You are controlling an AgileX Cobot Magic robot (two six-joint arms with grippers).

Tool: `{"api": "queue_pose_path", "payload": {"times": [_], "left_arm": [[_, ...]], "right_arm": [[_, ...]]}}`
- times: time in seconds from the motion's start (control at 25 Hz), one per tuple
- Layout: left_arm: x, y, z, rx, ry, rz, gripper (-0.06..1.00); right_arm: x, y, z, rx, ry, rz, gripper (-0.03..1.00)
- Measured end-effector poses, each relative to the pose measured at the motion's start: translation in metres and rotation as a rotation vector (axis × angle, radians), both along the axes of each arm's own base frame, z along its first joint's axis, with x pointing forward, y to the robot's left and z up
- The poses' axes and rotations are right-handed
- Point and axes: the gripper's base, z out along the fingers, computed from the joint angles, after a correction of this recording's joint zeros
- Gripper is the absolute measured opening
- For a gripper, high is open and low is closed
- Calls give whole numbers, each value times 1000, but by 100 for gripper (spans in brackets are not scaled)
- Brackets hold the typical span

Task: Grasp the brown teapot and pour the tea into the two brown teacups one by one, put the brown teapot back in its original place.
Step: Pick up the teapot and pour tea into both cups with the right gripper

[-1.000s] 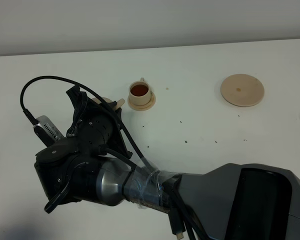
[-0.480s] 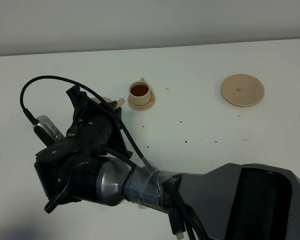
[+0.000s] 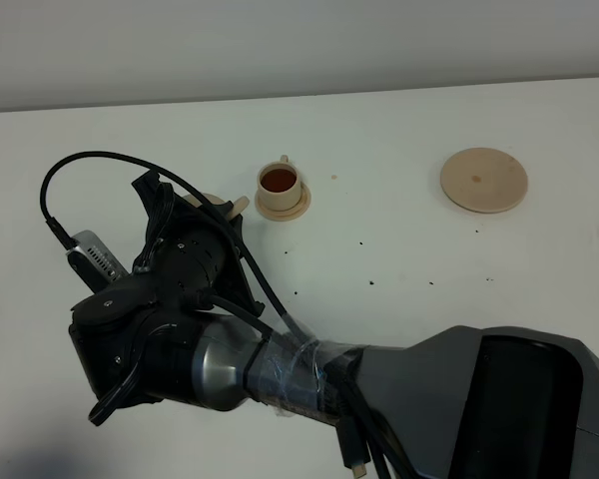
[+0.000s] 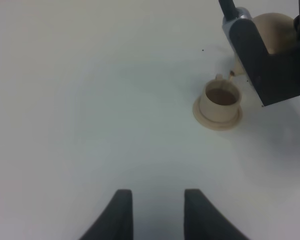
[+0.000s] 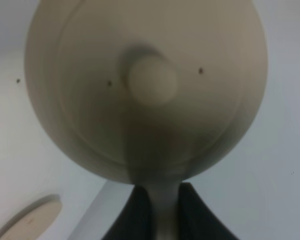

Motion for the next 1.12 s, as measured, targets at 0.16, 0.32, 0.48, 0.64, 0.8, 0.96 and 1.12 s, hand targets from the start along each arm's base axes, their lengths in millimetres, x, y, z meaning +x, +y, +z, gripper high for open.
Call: {"api": "queue_pose_path", "payload": {"times": [0.16, 0.32, 0.48, 0.64, 0.8, 0.96, 1.12], "left_arm": [[0, 0, 0, 0, 0, 0, 30], [0, 0, 0, 0, 0, 0, 30], [0, 0, 0, 0, 0, 0, 30], [0, 0, 0, 0, 0, 0, 30], [0, 0, 0, 0, 0, 0, 30], [0, 0, 0, 0, 0, 0, 30], [0, 0, 0, 0, 0, 0, 30]], "right_arm": [[0, 0, 0, 0, 0, 0, 12], [0, 0, 0, 0, 0, 0, 12], [0, 0, 0, -1, 0, 0, 12], [0, 0, 0, -1, 1, 1, 12], [0, 0, 0, -1, 1, 1, 12], [0, 0, 0, -1, 1, 1, 12], [-1, 0, -2, 21, 19, -15, 12]]}}
